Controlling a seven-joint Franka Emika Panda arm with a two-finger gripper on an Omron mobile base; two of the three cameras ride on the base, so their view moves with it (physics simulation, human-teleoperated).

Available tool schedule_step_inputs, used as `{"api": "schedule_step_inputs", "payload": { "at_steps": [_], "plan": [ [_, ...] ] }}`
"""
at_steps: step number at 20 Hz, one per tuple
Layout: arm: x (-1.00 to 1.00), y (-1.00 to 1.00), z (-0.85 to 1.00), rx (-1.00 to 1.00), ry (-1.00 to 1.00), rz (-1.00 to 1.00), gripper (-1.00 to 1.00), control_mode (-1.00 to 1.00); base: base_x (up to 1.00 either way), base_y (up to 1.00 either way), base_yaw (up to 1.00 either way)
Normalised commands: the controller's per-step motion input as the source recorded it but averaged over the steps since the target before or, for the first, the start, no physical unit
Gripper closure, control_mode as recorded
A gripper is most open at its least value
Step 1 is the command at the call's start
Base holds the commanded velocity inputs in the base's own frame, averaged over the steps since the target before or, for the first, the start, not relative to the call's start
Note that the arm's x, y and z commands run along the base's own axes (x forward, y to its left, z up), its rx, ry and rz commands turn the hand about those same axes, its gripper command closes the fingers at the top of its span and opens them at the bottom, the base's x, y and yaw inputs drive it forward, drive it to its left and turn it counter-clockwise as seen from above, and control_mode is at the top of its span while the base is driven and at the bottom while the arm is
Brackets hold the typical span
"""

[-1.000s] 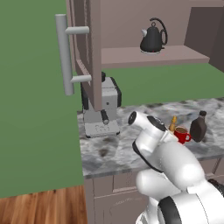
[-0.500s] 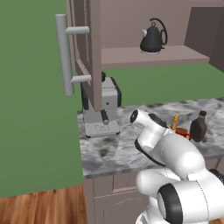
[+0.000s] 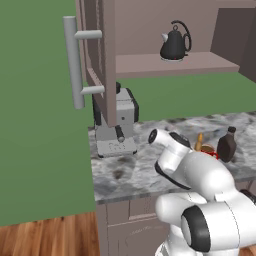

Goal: Pick the syrup bottle and honey bottle from the cabinet and place them next to the mug.

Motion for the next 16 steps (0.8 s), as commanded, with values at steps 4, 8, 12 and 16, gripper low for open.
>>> {"api": "schedule_step_inputs", "payload": {
  "at_steps": [4,8,12,16],
  "plan": [
    [0.0,0.0,-0.22,-0.03,0.0,0.0,1.0,-1.0,0.0,0.0,0.0],
    [0.0,0.0,-0.16,-0.03,0.0,0.0,1.0,-1.0,0.0,0.0,0.0],
    [0.0,0.0,-0.12,-0.03,0.0,0.0,1.0,-1.0,0.0,0.0,0.0],
    [0.09,0.0,-0.02,-0.02,0.0,0.0,1.0,-1.0,0.0,0.0,0.0]
  ]
}}
